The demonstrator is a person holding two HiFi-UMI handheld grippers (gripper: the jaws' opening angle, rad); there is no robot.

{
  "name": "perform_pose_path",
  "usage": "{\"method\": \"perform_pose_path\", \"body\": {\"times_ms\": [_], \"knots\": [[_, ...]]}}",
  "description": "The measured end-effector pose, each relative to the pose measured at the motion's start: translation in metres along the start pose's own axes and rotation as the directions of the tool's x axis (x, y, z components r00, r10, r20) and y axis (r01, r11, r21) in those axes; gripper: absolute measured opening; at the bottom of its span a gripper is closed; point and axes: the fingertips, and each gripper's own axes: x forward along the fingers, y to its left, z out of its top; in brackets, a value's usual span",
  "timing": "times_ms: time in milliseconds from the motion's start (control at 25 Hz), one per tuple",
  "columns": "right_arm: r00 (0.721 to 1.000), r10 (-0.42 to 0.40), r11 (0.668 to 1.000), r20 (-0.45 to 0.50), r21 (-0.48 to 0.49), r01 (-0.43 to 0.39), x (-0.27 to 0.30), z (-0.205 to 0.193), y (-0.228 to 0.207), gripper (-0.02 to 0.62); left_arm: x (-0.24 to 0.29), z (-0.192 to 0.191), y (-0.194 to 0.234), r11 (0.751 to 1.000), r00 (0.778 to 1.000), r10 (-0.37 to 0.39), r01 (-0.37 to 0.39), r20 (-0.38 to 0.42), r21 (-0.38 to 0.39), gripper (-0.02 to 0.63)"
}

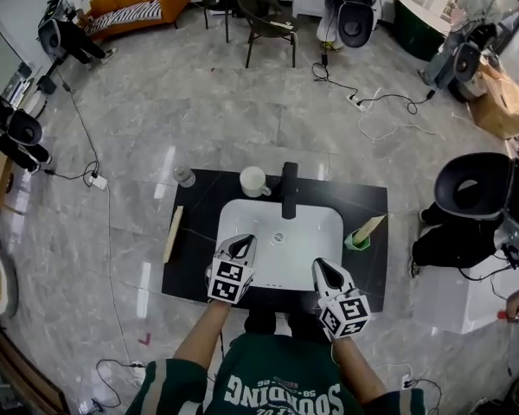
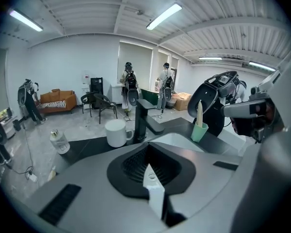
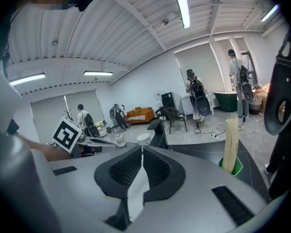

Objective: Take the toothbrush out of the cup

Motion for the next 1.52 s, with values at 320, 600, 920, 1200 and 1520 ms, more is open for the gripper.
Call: {"method": "perform_pose_path", "body": {"times_ms": [320, 600, 920, 1200, 1520], "knots": [[0.999, -0.036, 0.999, 0.02, 0.006, 0.036, -0.029, 0.009, -0.048, 0.041, 0.027, 0.028, -0.055, 0.998, 0.998, -0.058, 0.057, 0.025, 0.032, 0.011], [0.995, -0.089, 0.996, 0.04, 0.023, 0.088, -0.056, 0.012, -0.092, 0.041, 0.051, 0.052, -0.107, 0.988, 0.988, -0.143, 0.14, 0.05, 0.065, 0.011], [0.99, -0.135, 0.99, 0.044, 0.054, 0.133, -0.079, 0.007, -0.126, 0.041, 0.085, 0.075, -0.172, 0.959, 0.962, -0.268, 0.26, 0.06, 0.115, 0.068], [0.985, -0.166, 0.984, 0.041, 0.072, 0.163, -0.095, 0.003, -0.151, 0.041, 0.111, 0.089, -0.216, 0.919, 0.922, -0.378, 0.363, 0.079, 0.155, 0.178], [0.979, -0.2, 0.976, 0.037, 0.091, 0.196, -0.112, -0.002, -0.176, 0.041, 0.137, 0.098, -0.24, 0.906, 0.91, -0.407, 0.393, 0.073, 0.158, 0.188]]}}
